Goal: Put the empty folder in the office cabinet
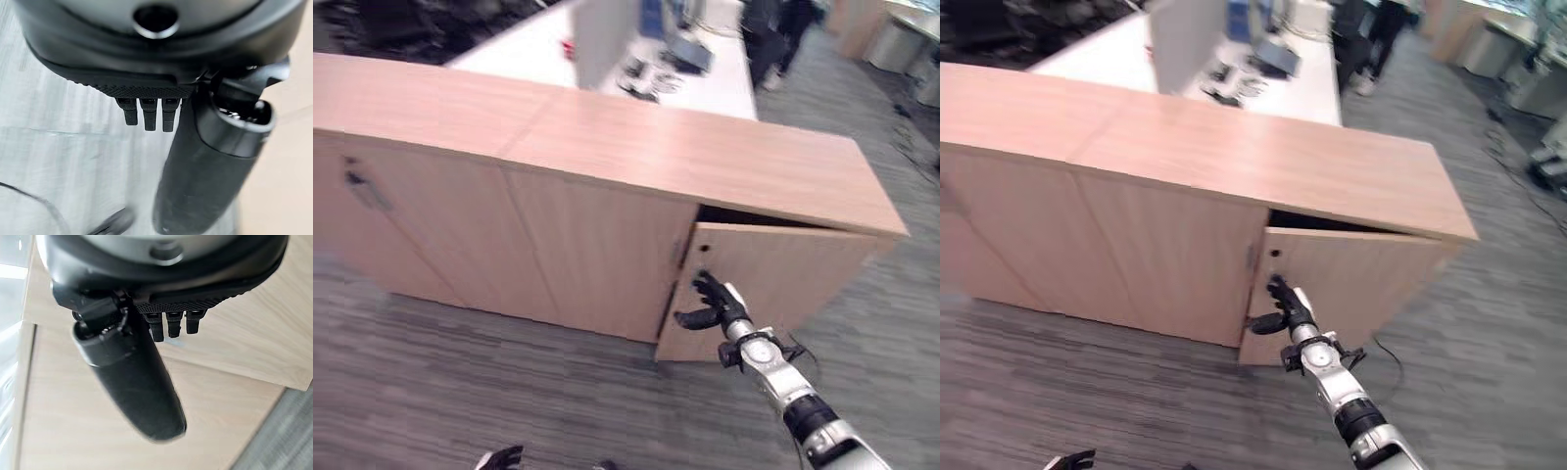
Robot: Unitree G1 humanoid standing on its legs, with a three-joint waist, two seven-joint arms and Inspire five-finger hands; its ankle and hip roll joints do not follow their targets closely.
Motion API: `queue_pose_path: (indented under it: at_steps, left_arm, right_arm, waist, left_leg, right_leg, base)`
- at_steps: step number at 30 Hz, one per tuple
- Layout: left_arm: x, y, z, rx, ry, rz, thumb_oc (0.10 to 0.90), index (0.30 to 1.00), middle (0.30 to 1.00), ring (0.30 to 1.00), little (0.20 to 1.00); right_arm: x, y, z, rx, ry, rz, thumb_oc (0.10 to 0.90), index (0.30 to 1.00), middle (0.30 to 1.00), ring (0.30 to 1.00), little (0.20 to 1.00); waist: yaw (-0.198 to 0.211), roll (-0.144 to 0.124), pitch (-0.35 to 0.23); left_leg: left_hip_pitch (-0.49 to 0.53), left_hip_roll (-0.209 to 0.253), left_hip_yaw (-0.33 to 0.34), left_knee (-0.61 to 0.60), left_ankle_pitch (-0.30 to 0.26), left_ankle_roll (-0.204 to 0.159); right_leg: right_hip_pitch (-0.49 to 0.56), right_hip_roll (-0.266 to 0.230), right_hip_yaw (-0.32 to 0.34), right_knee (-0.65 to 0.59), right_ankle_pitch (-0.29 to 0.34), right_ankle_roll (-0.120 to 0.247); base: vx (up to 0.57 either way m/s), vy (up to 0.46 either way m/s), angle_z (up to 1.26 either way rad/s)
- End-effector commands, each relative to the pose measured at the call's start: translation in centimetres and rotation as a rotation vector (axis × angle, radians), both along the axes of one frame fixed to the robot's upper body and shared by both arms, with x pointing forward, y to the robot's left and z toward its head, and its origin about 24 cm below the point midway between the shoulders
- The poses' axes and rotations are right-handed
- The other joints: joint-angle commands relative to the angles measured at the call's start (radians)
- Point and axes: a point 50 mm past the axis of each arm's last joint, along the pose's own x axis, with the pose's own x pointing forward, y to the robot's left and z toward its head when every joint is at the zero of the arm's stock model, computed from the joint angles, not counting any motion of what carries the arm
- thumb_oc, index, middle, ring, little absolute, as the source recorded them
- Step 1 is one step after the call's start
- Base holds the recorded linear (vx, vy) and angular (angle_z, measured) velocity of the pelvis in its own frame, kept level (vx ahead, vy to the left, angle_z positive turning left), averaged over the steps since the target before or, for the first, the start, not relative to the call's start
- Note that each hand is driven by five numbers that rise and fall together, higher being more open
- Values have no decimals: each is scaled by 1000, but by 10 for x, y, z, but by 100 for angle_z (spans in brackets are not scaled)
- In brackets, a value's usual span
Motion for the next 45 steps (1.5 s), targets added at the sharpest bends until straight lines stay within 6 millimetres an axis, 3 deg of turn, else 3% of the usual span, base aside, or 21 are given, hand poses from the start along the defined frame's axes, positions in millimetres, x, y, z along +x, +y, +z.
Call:
queue_pose_path:
  at_steps: [1,3,4,5,6,8,9,10,11,17,22,27,29,30,31,33,34,35,38,42,45]
  left_arm:
    - [33,5,12,24,-82,-40,800,900,900,900,900]
    - [31,5,11,25,-69,-42,800,900,900,900,900]
    - [24,7,9,31,-35,-57,800,900,900,900,900]
    - [24,7,9,31,-35,-57,800,900,900,900,900]
    - [11,9,5,34,12,-64,800,900,900,900,900]
    - [-1,8,1,24,56,-77,800,900,900,900,900]
    - [-1,7,1,24,56,-78,800,900,900,900,900]
    - [-11,6,-2,19,99,-114,800,900,900,900,900]
    - [-14,6,-3,15,115,-130,800,900,900,900,900]
    - [-17,5,-4,6,147,-170,800,900,900,900,900]
    - [-5,4,-1,5,102,-159,800,900,900,900,900]
    - [5,-14,-5,-38,22,-97,800,900,900,900,900]
    - [5,-17,-7,-45,19,-89,800,900,900,900,900]
    - [8,-26,-9,-68,4,-80,800,900,900,900,900]
    - [8,-26,-9,-68,6,-81,800,900,900,900,900]
    - [7,-35,-12,-103,-8,-69,800,900,900,900,900]
    - [7,-35,-12,-103,-8,-69,800,900,900,900,900]
    - [9,-40,-12,-134,-28,-65,800,900,900,900,900]
    - [7,-47,-14,-176,-33,-70,800,900,900,900,900]
    - [9,-52,-13,-216,-57,-67,800,900,900,900,900]
    - [11,-52,-12,-227,-68,-62,800,900,900,900,900]
  right_arm:
    - [47,71,130,262,-522,218,800,900,900,900,900]
    - [53,56,138,267,-544,165,800,900,900,900,900]
    - [60,22,144,243,-555,53,800,900,900,900,900]
    - [60,22,144,243,-555,53,800,900,900,900,900]
    - [64,-14,152,188,-567,-41,800,900,900,900,900]
    - [66,-47,152,137,-545,-140,800,900,900,900,900]
    - [66,-47,152,137,-546,-140,800,900,900,900,900]
    - [67,-82,156,97,-521,-247,800,900,900,900,900]
    - [66,-95,158,95,-512,-289,800,900,900,900,900]
    - [61,-134,160,56,-445,-389,800,900,900,900,900]
    - [61,-121,157,68,-462,-329,800,900,900,900,900]
    - [30,-50,120,167,-543,-55,800,900,900,900,900]
    - [17,-48,110,177,-541,-38,800,900,900,900,900]
    - [-8,-42,82,212,-491,-13,800,900,900,900,900]
    - [-8,-42,81,211,-489,-14,800,900,900,900,900]
    - [-48,-39,37,163,-348,30,800,900,900,900,900]
    - [-48,-39,37,163,-347,30,800,900,900,900,900]
    - [-70,-39,9,110,-233,53,800,900,900,900,900]
    - [-100,-42,-34,106,-41,18,800,900,900,900,900]
    - [-128,-48,-71,33,151,12,800,900,900,900,900]
    - [-131,-49,-79,17,192,7,800,900,900,900,900]
  waist:
    - [69,-3,10]
    - [72,-5,10]
    - [71,-16,-3]
    - [71,-16,-2]
    - [80,-31,-20]
    - [87,-36,-30]
    - [87,-36,-29]
    - [94,-38,-31]
    - [95,-39,-32]
    - [86,-40,-45]
    - [69,-31,-44]
    - [3,-2,-38]
    - [-7,1,-39]
    - [-35,10,-35]
    - [-33,10,-37]
    - [-76,21,-34]
    - [-76,21,-35]
    - [-102,27,-29]
    - [-137,36,-27]
    - [-166,42,-25]
    - [-172,46,-23]
  left_leg:
    - [18,41,-162,-83,23,-114]
    - [10,35,-186,-83,26,-115]
    - [7,21,-211,-83,20,-119]
    - [8,22,-212,-83,20,-119]
    - [9,5,-231,-83,13,-118]
    - [13,1,-237,-83,11,-119]
    - [14,1,-237,-83,11,-119]
    - [20,-4,-243,-83,10,-120]
    - [22,-6,-247,-83,10,-120]
    - [41,3,-256,-83,-14,-137]
    - [38,4,-238,-83,8,-137]
    - [53,14,-202,-83,7,-139]
    - [58,16,-195,-83,6,-139]
    - [65,21,-180,-83,4,-139]
    - [65,21,-179,-83,3,-140]
    - [76,28,-156,-83,-1,-140]
    - [76,28,-156,-83,-1,-140]
    - [82,32,-138,-83,-2,-141]
    - [92,37,-111,-83,-5,-142]
    - [110,42,-75,-83,-9,-142]
    - [117,43,-63,-83,-11,-141]
  right_leg:
    - [32,130,14,-217,-14,-49]
    - [47,134,22,-265,-7,-51]
    - [66,148,39,-303,-14,-58]
    - [68,149,38,-305,-13,-58]
    - [103,152,20,-337,-7,-58]
    - [127,151,-5,-354,1,-53]
    - [128,151,-6,-355,1,-53]
    - [145,154,-18,-367,1,-53]
    - [150,155,-20,-371,0,-53]
    - [190,172,-9,-420,-17,-49]
    - [191,172,-19,-442,6,-62]
    - [191,172,5,-458,10,-69]
    - [190,173,10,-460,9,-71]
    - [186,172,21,-461,9,-72]
    - [186,172,22,-461,9,-72]
    - [179,172,44,-462,11,-73]
    - [179,172,44,-462,11,-73]
    - [172,172,58,-462,13,-74]
    - [159,173,87,-462,18,-72]
    - [148,177,124,-462,22,-72]
    - [145,176,136,-462,25,-72]
  base:
    - [-8,-17,62]
    - [67,-31,83]
    - [95,-27,77]
    - [164,-48,72]
    - [122,-50,76]
    - [103,-41,65]
    - [47,-32,36]
    - [26,-28,16]
    - [26,-29,12]
    - [50,-75,8]
    - [-55,-35,-2]
    - [-20,-25,-17]
    - [2,-19,-12]
    - [2,-14,-19]
    - [4,-37,-22]
    - [6,-24,-24]
    - [-9,-13,-36]
    - [-13,-11,-41]
    - [-10,-4,-34]
    - [6,-7,-53]
    - [3,2,-41]
